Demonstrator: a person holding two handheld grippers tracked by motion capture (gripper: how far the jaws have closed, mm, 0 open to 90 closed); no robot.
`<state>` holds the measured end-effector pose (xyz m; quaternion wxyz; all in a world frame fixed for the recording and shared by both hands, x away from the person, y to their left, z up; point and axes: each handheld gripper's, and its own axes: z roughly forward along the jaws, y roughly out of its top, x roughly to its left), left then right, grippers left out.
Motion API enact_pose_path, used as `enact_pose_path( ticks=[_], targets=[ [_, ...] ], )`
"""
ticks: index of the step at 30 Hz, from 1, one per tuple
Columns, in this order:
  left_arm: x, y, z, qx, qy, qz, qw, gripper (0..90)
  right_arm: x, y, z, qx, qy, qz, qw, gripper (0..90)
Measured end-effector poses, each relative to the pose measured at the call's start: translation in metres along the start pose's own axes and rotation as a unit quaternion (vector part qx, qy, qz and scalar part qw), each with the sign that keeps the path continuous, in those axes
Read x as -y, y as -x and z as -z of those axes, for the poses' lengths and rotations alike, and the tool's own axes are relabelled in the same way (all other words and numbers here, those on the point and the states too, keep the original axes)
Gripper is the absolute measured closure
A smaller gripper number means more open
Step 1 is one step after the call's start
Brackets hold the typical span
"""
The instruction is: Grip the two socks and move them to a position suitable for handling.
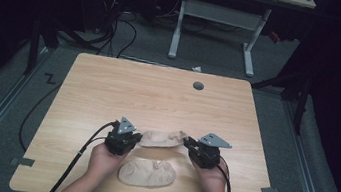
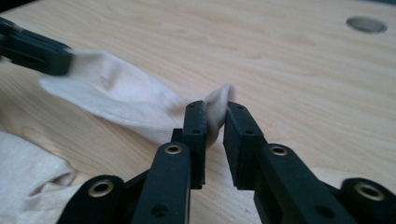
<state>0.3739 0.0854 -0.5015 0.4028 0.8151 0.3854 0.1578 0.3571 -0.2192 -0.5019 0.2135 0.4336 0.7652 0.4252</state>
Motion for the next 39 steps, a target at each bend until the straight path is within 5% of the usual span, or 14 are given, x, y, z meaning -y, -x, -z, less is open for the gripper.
enact_pose_path(
  ticks=[5,8,15,18,20,23,30,39],
  targets=[
    [0.014,-0.012,0.007,-0.01,-0.011,0.006,0.9999,84.6,0.004,-0.002,-0.002,0.0,-0.009,-0.003,1.0,74.0],
    [0.015,-0.013,0.011,-0.022,-0.009,0.002,0.9997,69.9,0.002,-0.005,-0.006,-0.006,-0.011,0.0,0.9999,70.3],
    [0.02,-0.018,0.003,-0.034,-0.026,0.005,0.9991,58.3,-0.013,-0.01,-0.041,-0.026,-0.051,-0.013,0.9983,65.9],
    [0.024,-0.024,0.001,-0.023,-0.026,0.024,0.9991,60.9,-0.012,-0.008,-0.058,-0.029,-0.083,-0.015,0.996,65.0],
    [0.027,-0.027,0.0,-0.013,-0.025,0.03,0.9991,71.7,-0.009,-0.008,-0.063,-0.028,-0.092,-0.01,0.9954,67.6],
    [0.029,-0.028,-0.002,-0.009,-0.023,0.03,0.9992,86.2,-0.009,-0.009,-0.062,-0.035,-0.098,-0.004,0.9946,84.7],
    [0.023,-0.02,0.008,-0.004,0.003,0.016,0.9999,87.4,-0.014,-0.016,-0.044,-0.026,-0.06,0.014,0.9977,86.0],
    [0.017,-0.01,0.013,0.008,0.001,-0.016,0.9998,87.4,-0.01,-0.025,-0.021,-0.015,-0.034,0.035,0.9987,85.9]
  ],
)
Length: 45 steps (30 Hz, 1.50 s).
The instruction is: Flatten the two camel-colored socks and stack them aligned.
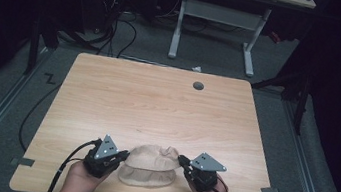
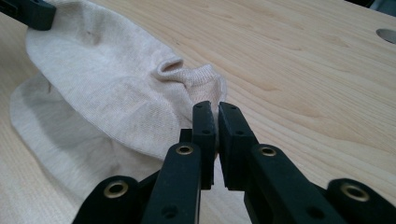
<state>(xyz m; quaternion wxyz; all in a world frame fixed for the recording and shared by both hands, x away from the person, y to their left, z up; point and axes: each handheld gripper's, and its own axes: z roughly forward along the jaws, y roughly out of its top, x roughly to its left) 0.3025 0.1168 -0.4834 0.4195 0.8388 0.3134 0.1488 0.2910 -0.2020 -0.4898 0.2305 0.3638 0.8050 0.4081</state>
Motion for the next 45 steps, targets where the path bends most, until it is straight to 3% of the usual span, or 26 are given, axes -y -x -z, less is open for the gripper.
enact_pose_path(
  ticks=[6,12,19,27,31,38,45],
  targets=[
    [0.015,0.004,0.009,0.005,0.0,0.008,1.0,87.5,0.005,-0.012,-0.002,-0.013,-0.015,0.009,0.9998,85.6],
    [0.028,0.006,0.013,0.01,-0.016,0.011,0.9998,87.5,0.011,-0.024,-0.003,-0.026,-0.032,0.025,0.9988,85.5],
    [0.03,0.011,0.005,0.022,-0.03,0.004,0.9993,87.3,0.017,-0.023,0.0,-0.024,-0.04,0.022,0.9987,85.4],
    [0.037,0.006,-0.006,0.027,-0.061,0.012,0.9977,85.2,0.023,-0.022,-0.01,-0.038,-0.077,0.018,0.9961,83.3],
    [0.037,0.006,-0.006,0.026,-0.056,0.017,0.9979,77.3,0.024,-0.02,-0.011,-0.043,-0.078,0.009,0.996,78.0],
    [0.034,0.004,-0.004,0.014,-0.032,0.017,0.9992,58.6,0.022,-0.018,-0.007,-0.038,-0.054,-0.001,0.9978,70.3],
    [0.031,-0.001,-0.002,0.009,-0.01,0.023,0.9996,53.6,0.018,-0.014,-0.004,-0.028,-0.032,-0.011,0.999,67.2]
  ],
)
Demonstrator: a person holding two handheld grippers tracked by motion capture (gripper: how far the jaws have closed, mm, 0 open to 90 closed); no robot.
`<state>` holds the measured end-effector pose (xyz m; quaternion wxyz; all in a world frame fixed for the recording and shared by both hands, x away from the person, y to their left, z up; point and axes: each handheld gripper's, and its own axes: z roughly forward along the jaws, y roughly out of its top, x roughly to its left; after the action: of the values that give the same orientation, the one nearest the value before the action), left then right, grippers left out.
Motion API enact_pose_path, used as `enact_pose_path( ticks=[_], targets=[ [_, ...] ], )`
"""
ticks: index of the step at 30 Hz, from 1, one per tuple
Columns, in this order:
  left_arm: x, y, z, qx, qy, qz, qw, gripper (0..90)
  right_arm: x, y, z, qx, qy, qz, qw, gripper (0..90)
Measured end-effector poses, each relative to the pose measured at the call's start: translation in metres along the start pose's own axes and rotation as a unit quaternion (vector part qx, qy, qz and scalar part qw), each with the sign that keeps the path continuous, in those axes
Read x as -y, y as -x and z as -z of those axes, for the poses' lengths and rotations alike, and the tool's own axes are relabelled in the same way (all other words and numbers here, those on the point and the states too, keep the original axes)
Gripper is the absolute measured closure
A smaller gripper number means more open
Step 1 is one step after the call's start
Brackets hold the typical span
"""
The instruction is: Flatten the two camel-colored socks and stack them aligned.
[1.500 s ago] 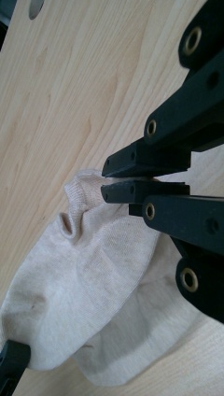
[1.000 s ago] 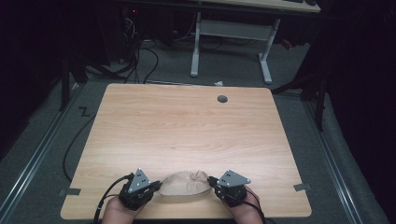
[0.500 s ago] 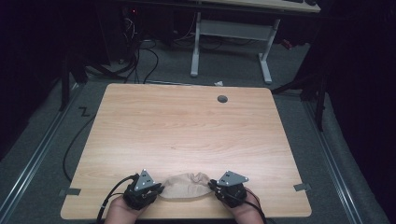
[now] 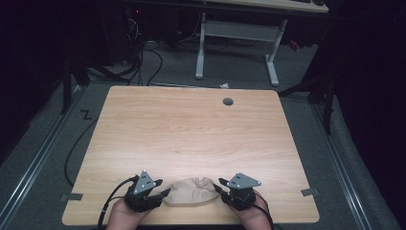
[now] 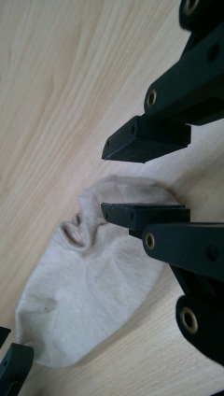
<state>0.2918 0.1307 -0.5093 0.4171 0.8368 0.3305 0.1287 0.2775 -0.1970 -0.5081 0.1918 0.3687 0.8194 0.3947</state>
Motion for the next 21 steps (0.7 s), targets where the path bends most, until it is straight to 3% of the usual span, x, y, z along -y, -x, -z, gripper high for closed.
enact_pose_path(
  ticks=[7,13,15,21],
  targets=[
    [-0.004,-0.019,0.004,-0.026,0.022,0.002,0.9994,50.8,-0.005,0.011,-0.002,0.025,0.02,-0.005,0.9995,65.4],
    [0.0,-0.051,0.009,-0.059,0.031,0.023,0.9975,49.1,-0.01,0.031,-0.004,0.066,0.035,-0.016,0.997,65.5],
    [0.0,-0.061,0.011,-0.07,0.036,0.033,0.9964,48.5,-0.012,0.041,-0.005,0.082,0.036,-0.021,0.9958,65.8],
    [0.003,-0.098,0.016,-0.132,0.036,0.049,0.9894,47.6,-0.014,0.074,-0.007,0.121,0.042,-0.056,0.9901,65.3]
  ],
)
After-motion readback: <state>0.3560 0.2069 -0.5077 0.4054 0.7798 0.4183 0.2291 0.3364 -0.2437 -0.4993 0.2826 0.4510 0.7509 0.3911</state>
